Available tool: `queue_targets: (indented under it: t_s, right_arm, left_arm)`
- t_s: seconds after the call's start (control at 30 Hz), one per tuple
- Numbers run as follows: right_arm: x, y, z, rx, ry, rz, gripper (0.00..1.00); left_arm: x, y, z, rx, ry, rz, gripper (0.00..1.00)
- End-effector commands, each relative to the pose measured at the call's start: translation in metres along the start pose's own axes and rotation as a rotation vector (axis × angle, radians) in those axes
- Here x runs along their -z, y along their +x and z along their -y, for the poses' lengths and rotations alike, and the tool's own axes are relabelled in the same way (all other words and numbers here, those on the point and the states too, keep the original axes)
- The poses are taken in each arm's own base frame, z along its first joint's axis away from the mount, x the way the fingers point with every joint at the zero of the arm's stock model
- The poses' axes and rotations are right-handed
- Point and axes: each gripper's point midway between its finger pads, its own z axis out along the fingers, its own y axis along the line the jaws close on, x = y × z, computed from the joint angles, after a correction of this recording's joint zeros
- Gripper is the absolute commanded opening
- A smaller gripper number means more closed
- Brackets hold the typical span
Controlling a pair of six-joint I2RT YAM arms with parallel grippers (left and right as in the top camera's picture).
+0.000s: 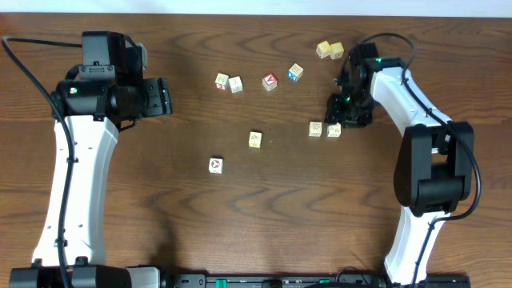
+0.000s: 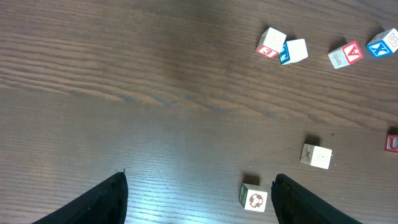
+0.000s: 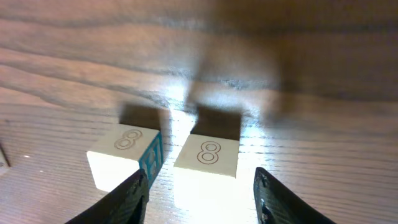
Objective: Lift 4 blocks
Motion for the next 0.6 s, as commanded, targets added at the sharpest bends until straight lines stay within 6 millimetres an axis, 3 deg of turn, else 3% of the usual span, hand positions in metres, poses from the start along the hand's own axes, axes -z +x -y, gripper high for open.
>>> queue_targets:
  t_s: [0.0,0.27,0.4,0.43,0.5,0.57]
  right_arm:
    - [0.013,-0.012,0.001,0.022,0.050,0.033,0.54]
    - [0.042,-0.016,-0.010,0.031,0.044,0.032,0.58]
    - [0.048,-0.016,-0.040,0.064,-0.057,0.033,0.57]
    - [0.048,-0.017,-0.061,0.098,-0.112,0.045,0.60]
    - [0.046,-0.018,-0.083,0.138,-0.154,0.065,0.69]
    - [0.043,-0.020,-0.102,0.156,-0.163,0.090,0.71]
  left_arm:
    - [0.003,-0.005,-0.002,-0.001,-0.009,0.016,0.74]
    - [0.003,-0.005,-0.002,-0.001,-0.009,0.016,0.75]
    - [0.003,-0.005,-0.002,-0.001,-0.009,0.016,0.75]
    - [0.003,-0.005,-0.002,-0.001,-0.009,0.017,0.74]
    - [0.003,-0.005,-0.002,-0.001,-0.009,0.016,0.74]
    - [0.003,-0.005,-0.002,-0.001,-0.009,0.016,0.75]
